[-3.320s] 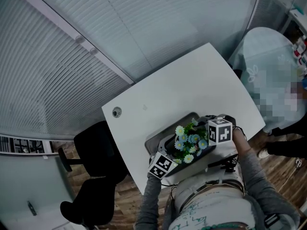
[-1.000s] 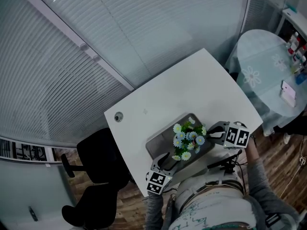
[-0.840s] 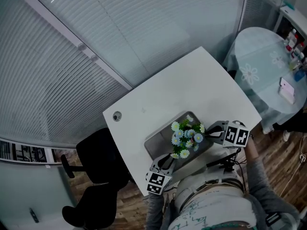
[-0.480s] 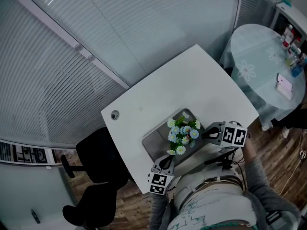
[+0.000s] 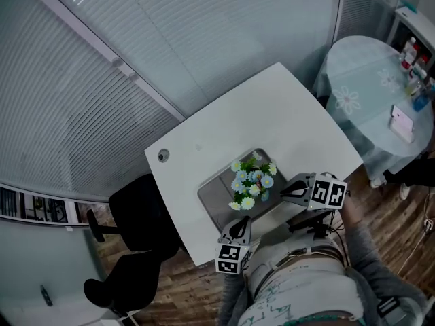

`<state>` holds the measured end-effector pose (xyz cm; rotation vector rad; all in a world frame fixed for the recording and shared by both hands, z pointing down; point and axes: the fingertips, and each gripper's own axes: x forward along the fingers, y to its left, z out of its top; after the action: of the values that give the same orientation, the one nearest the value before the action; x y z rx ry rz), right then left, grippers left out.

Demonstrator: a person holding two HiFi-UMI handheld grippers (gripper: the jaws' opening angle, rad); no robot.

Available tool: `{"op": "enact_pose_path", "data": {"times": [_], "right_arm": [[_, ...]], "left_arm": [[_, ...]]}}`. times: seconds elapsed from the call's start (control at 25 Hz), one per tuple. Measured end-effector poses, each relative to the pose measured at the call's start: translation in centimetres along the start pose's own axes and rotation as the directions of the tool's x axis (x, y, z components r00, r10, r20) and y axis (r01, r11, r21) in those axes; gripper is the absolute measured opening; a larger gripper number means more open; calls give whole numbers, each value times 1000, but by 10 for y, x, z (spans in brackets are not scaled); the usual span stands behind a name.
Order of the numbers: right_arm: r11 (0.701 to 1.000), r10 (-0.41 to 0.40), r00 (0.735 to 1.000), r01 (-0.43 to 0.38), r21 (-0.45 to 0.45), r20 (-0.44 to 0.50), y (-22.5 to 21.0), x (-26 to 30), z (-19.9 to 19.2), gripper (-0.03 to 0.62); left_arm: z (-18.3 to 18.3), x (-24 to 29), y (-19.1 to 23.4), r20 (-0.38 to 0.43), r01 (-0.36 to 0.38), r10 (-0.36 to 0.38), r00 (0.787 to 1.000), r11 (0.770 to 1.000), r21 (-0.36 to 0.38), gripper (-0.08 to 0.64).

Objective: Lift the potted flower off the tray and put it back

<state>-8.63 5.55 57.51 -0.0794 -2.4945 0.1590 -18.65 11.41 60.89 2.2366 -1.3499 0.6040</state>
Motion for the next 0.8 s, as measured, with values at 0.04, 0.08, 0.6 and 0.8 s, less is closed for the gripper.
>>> {"op": "enact_pose_path", "data": {"times": [0.04, 0.08, 0.6, 0.8], "right_arm": [[1000, 3, 1000, -3, -4, 1, 3, -1, 0, 34], [1000, 4, 1000, -4, -7, 3, 7, -3, -1, 34], [989, -147, 989, 147, 19, 23, 46, -40, -6, 32], [983, -185, 981, 185, 2, 50, 56, -60, 2, 32]], "left_arm": [[1, -1, -5, 3, -2, 2, 1000, 1000, -11, 11], [2, -1, -9, 3, -7, 7, 1000, 1000, -24, 11], [33, -8, -78, 52, -119, 123, 991, 990, -75, 11], [44, -12, -101, 101, -130, 142, 985, 984, -120, 10]]}}
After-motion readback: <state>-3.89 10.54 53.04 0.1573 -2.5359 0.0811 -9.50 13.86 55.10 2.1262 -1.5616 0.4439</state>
